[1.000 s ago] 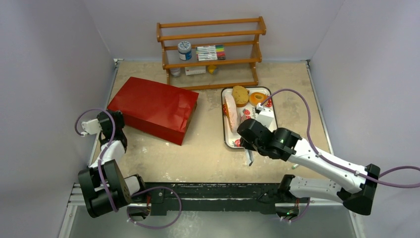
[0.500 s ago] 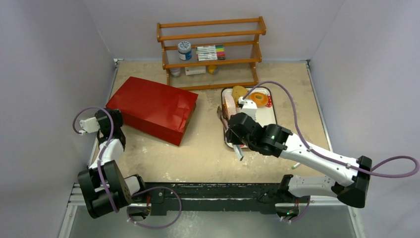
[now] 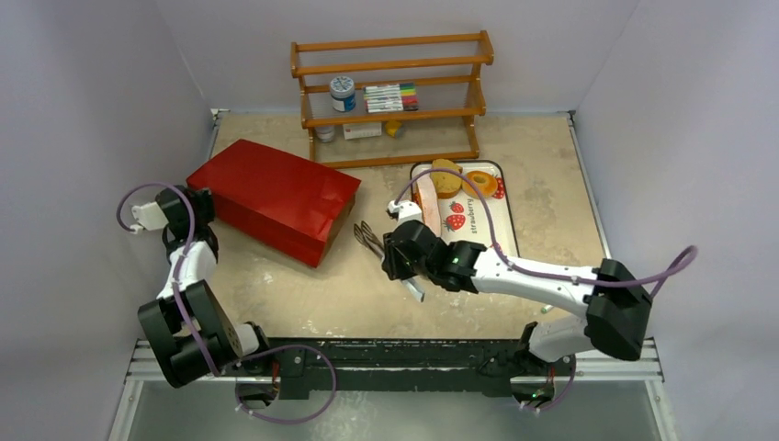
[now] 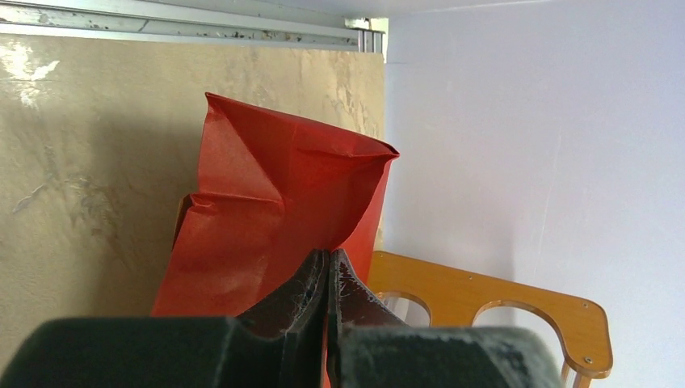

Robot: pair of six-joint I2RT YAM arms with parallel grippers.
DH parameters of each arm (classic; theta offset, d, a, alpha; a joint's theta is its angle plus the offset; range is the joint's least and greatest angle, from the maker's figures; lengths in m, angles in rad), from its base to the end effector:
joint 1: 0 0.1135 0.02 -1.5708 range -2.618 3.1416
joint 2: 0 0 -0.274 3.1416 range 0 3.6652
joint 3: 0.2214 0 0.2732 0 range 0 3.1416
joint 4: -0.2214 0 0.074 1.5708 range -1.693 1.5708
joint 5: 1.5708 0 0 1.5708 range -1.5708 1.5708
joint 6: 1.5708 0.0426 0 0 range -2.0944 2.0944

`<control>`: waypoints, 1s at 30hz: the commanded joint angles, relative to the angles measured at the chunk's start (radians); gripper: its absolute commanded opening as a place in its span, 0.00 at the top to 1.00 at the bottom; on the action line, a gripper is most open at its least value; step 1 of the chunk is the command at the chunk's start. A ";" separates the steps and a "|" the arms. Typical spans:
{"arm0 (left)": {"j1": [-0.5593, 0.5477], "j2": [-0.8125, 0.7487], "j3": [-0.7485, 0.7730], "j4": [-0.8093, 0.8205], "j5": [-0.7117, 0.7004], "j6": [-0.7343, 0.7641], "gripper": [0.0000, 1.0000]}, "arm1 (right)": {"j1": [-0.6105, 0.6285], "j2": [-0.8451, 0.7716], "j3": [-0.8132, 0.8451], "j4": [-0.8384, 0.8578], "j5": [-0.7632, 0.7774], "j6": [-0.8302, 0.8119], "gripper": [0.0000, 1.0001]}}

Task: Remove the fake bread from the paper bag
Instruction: Take out the fake bread from the paper bag.

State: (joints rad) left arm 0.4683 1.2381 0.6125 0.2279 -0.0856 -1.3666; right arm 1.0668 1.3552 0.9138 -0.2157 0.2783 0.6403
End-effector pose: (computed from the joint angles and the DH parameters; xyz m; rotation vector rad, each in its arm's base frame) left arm 0.2563 0.1337 0.2199 -1.6231 1.1708 -0.5001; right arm 0.1643 0.2737 0.2513 -0.3275 2.2502 0.6315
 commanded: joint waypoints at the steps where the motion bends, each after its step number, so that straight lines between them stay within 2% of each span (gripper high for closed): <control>1: 0.032 0.037 0.081 0.027 0.111 0.051 1.00 | 0.006 0.059 0.017 0.236 -0.039 -0.081 0.66; 14: 0.054 0.086 0.051 0.117 0.183 0.030 1.00 | 0.006 0.304 0.167 0.404 -0.087 -0.152 0.67; 25: 0.054 0.086 0.043 0.178 0.180 -0.010 1.00 | -0.012 0.526 0.300 0.293 -0.146 -0.166 0.68; 30: 0.023 0.052 0.017 0.281 0.168 -0.083 1.00 | -0.041 0.617 0.360 0.211 -0.176 -0.156 0.70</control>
State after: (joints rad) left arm 0.5125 1.3369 0.6415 0.3531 0.0834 -1.3796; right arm 1.0515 1.9415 1.2068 0.0765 0.1326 0.4847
